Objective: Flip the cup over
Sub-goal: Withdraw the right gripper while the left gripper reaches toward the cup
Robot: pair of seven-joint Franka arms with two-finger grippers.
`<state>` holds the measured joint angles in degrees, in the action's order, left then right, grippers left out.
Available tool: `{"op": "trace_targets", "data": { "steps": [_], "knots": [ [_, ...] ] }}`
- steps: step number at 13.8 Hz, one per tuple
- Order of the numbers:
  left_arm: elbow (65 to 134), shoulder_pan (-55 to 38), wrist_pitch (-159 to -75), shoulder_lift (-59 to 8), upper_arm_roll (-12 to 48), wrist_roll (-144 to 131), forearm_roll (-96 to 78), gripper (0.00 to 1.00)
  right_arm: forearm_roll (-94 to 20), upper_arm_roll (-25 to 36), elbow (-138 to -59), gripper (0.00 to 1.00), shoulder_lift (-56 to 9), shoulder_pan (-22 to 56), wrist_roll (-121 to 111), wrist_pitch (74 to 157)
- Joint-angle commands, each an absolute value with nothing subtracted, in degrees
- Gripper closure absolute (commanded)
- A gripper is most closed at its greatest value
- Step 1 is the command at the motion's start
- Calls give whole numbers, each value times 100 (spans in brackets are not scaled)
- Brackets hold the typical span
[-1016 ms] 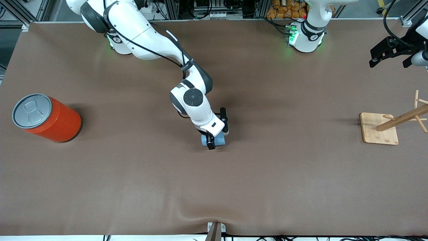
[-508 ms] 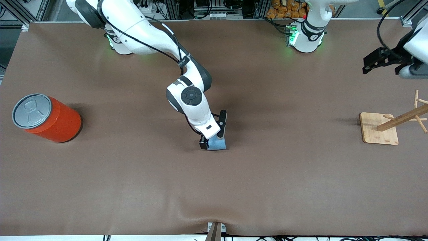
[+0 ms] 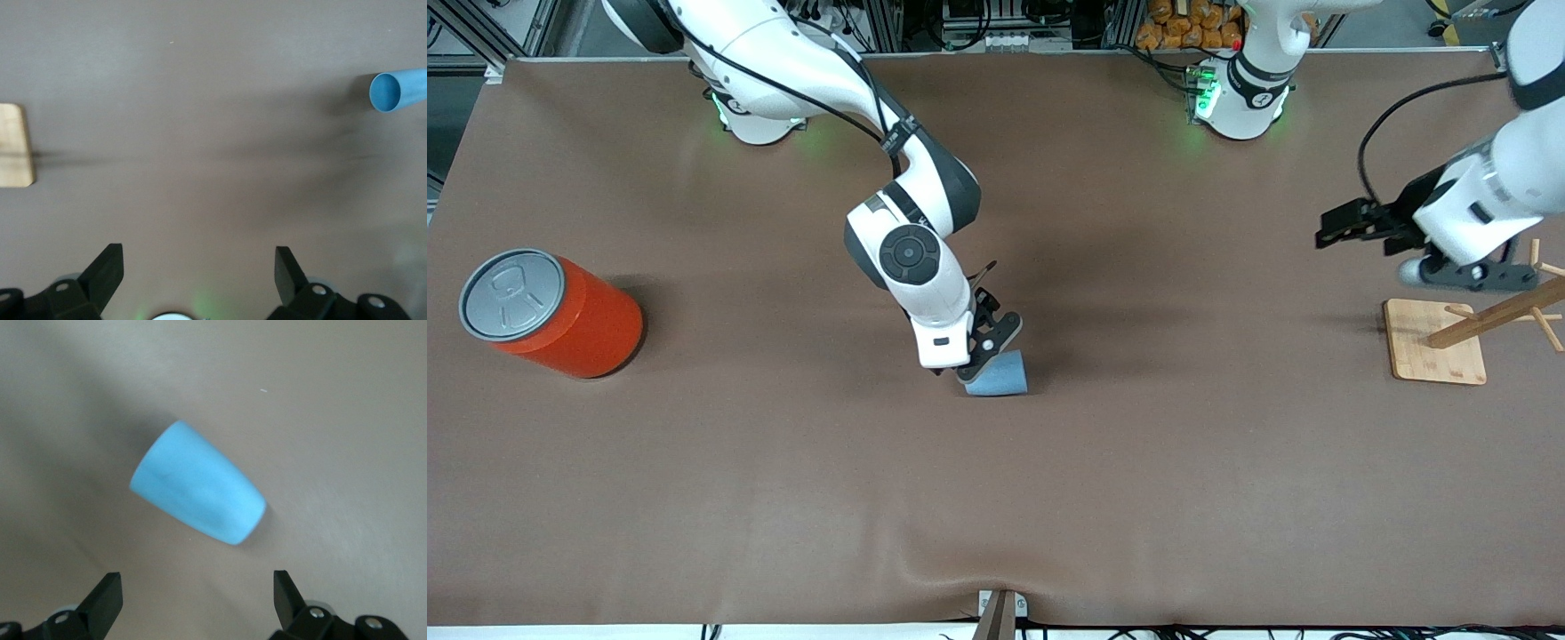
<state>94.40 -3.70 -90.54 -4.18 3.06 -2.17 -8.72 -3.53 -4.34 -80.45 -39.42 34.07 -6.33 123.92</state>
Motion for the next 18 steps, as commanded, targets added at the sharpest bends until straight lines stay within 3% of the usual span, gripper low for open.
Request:
{"op": "trace_targets", "data": {
  "steps": [1,9,13,18],
  "knots": [
    [9518,-474,-9429,-737,378,-141,-1167,0,-439,-466,-8165,0,-3674,3261,182,12252],
    [10045,-536,-10686,-1379,544,-132,-2442,0,-413,-466,-8218,0,-3201,2058,1090,12182],
    [10125,-527,-10907,-1669,580,-97,-3074,0,-360,-457,-8209,0,-2506,1645,1090,11252],
    [10388,-527,-11319,-1968,571,184,-4119,0,-378,-475,-8209,0,-1716,556,240,10225]
  ]
}}
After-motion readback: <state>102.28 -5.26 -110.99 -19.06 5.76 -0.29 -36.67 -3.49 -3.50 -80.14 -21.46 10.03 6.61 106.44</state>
